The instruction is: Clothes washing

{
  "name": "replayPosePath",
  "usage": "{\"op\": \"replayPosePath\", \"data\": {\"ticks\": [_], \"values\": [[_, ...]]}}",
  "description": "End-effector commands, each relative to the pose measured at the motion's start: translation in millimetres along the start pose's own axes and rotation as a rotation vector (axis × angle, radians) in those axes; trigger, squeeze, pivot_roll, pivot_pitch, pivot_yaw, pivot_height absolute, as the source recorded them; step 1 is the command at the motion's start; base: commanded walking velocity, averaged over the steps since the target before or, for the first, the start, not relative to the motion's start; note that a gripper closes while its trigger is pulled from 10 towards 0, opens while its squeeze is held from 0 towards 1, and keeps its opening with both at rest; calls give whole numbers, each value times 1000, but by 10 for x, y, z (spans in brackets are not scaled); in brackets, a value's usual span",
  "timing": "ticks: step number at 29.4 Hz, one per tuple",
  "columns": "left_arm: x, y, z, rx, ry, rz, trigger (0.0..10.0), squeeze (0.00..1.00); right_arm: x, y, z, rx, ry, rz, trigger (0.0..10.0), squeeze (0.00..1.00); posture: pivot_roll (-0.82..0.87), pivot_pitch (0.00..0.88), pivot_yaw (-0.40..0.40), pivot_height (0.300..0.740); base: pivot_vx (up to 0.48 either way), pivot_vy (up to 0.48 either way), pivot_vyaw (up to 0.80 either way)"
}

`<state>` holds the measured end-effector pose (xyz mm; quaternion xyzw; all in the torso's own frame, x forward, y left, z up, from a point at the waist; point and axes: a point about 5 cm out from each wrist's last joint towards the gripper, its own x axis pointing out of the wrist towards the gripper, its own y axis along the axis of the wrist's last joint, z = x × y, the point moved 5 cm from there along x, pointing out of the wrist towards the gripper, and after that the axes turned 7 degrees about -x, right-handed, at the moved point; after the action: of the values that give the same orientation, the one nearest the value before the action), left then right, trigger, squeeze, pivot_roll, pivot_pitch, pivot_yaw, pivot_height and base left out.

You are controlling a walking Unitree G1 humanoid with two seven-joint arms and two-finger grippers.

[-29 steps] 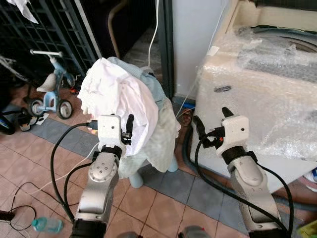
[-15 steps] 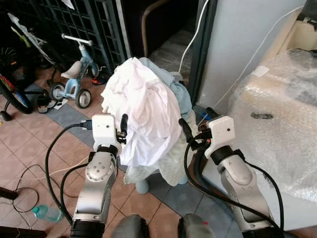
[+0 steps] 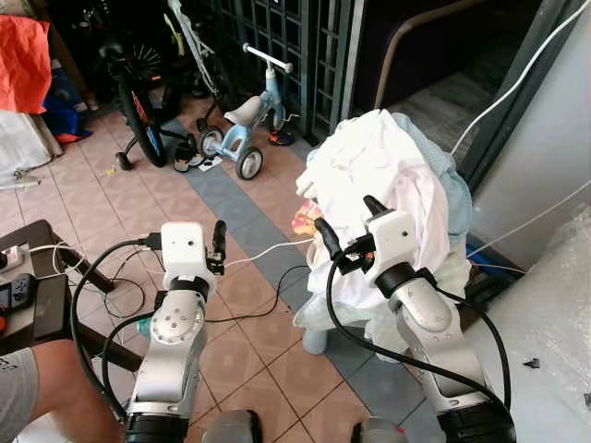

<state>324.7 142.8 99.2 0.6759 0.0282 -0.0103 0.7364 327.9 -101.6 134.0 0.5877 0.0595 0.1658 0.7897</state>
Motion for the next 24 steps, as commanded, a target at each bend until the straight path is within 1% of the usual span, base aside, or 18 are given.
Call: {"op": "replayPosePath", "data": {"ticks": [1, 3, 5, 7, 8, 11, 12, 13, 14, 15, 16, 18, 20, 21, 24], "values": [[13, 25, -25, 11, 1, 9, 10000, 0, 34, 36, 45, -12, -29, 14, 10000, 0, -40, 110, 31, 740, 435, 0, 0], [23, 10, -17, 8, -1, 2, 10000, 0, 45, -21, 126, -47, -81, -16, 10000, 0, -43, 111, 31, 740, 403, 0, 0], [27, -12, -20, -2, 3, -15, 10000, 0, 53, -57, 127, -54, -89, -35, 10000, 0, -44, 110, 33, 740, 356, 0, 0], [37, -34, -12, 1, -7, -30, 10000, 0, 69, -161, 106, -59, -96, -90, 10000, 0, -44, 107, 35, 740, 0, 0, 0], [40, -30, -9, 1, -10, -27, 10000, 0, 71, -174, 103, -49, -100, -94, 10000, 0, -43, 108, 36, 740, 0, 0, 0], [48, -26, 15, 1, -19, -27, 10000, 0, 87, -210, 101, -81, -111, -119, 10000, 0, -40, 106, 35, 740, 0, 0, 0], [51, -27, 15, 2, -19, -29, 10000, 0, 95, -313, 48, -46, -93, -175, 10000, 0, -40, 106, 35, 740, 0, 0, 0], [51, -27, 15, 2, -19, -29, 10000, 0, 95, -313, 48, -46, -93, -175, 10000, 0, -40, 106, 35, 740, 0, 0, 0], [52, -28, 15, 1, -19, -29, 10000, 0, 94, -365, 20, -58, -80, -201, 10000, 0, -40, 105, 35, 740, 0, 0, 0], [51, -28, 18, 0, -19, -29, 10000, 0, 92, -425, -42, -25, -53, -222, 10000, 0, -37, 105, 34, 740, 0, 0, 0], [51, -28, 18, 1, -19, -29, 10000, 0, 82, -472, -63, -20, -50, -244, 0, 0, -35, 106, 36, 740, 0, 0, 0], [52, -29, 18, 2, -18, -30, 10000, 0, 68, -521, -78, -23, -49, -271, 0, 0, -35, 106, 36, 740, 0, 0, 0], [52, -29, 21, 1, -19, -31, 10000, 0, 66, -563, -83, -5, -57, -292, 0, 0, -33, 105, 34, 740, 0, 0, 0], [51, -30, 20, 1, -18, -33, 10000, 0, 52, -642, -58, -27, -74, -339, 0, 0, -32, 107, 34, 740, 0, 0, 0], [48, -33, 11, 3, -14, -36, 10000, 0, 49, -654, 24, -38, -114, -353, 0, 0, -31, 110, 33, 740, 0, 0, 0]]}}
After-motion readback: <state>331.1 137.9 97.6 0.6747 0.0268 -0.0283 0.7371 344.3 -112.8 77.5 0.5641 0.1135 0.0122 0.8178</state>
